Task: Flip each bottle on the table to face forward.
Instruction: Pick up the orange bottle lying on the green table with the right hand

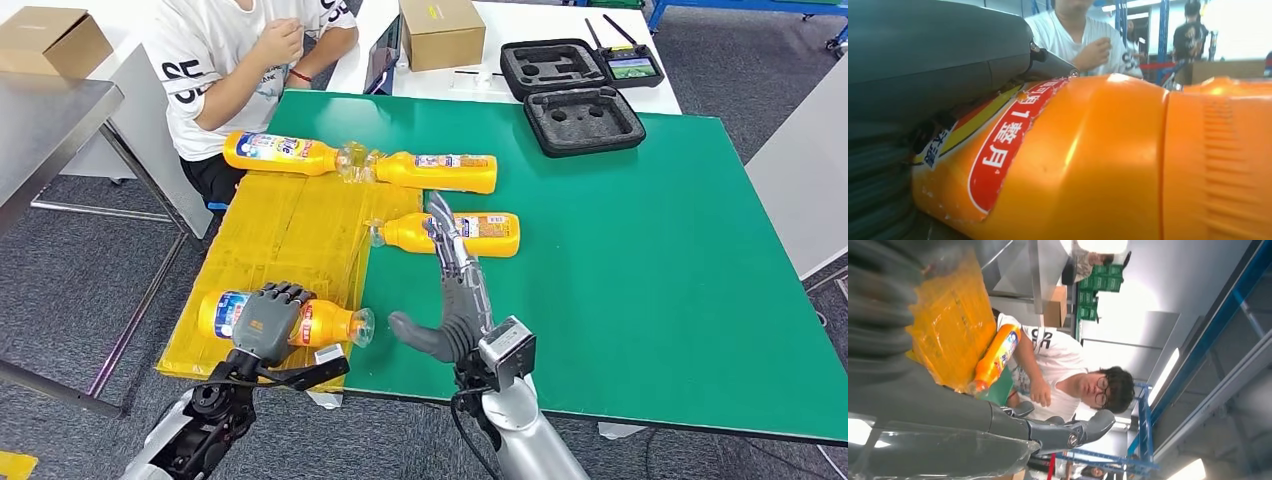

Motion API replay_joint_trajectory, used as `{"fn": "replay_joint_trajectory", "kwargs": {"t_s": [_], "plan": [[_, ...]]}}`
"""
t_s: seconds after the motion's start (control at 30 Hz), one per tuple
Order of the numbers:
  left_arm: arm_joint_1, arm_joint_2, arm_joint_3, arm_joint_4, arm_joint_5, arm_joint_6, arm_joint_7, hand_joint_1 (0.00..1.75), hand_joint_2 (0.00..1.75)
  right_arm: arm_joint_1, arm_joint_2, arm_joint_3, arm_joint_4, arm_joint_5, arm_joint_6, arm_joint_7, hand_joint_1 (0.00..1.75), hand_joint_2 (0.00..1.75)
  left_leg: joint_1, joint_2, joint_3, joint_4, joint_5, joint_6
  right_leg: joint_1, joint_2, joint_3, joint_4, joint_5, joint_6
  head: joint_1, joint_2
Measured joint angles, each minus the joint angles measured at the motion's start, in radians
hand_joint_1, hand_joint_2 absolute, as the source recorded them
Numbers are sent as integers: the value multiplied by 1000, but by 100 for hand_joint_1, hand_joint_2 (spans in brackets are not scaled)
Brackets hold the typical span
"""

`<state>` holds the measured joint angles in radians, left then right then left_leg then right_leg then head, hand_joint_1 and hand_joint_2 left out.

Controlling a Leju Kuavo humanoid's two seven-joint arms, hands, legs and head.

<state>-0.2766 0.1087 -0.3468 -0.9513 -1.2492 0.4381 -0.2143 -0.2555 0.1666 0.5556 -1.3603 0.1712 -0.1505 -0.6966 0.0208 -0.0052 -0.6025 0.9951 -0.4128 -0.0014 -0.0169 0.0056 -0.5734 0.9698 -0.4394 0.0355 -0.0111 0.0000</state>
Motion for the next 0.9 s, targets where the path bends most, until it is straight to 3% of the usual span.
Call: {"fn": "replay_joint_trajectory", "kwargs": {"t_s": [0.17,0.27,0.3,0.4,0.43,0.7,0.9], "plan": [[-42,4,-2,43,-11,-73,12,175,175,-27,4,18,24,-5,2,0,0,175,0,0,1,0,0,0,0,0,2,0,0,0,0,0],[-73,4,-6,73,-34,-119,36,156,175,-37,8,23,42,-10,2,0,0,175,0,-1,4,0,0,0,0,-1,5,0,0,0,0,0],[-83,4,-8,83,-41,-134,43,129,175,-38,9,26,47,-11,2,0,0,175,0,-1,5,0,0,0,0,-2,6,0,0,0,0,0],[-112,4,-16,114,-53,-170,57,19,175,-41,9,34,60,-16,0,0,0,175,0,-2,8,-1,0,0,0,-3,9,0,0,0,0,0],[-126,4,-17,129,-53,-188,60,2,175,-42,9,37,66,-19,-2,0,0,175,0,-3,9,-1,0,0,0,-3,10,0,0,0,0,0],[-273,4,-16,284,41,-463,-16,0,175,-46,10,47,106,-29,-10,0,0,175,0,-7,13,-2,4,-2,1,-7,16,0,4,-4,0,0],[-315,4,-16,341,57,-493,-31,0,175,-46,10,51,122,-30,-11,0,0,175,0,-5,15,-2,8,-1,1,-6,16,0,6,-4,0,0]]}}
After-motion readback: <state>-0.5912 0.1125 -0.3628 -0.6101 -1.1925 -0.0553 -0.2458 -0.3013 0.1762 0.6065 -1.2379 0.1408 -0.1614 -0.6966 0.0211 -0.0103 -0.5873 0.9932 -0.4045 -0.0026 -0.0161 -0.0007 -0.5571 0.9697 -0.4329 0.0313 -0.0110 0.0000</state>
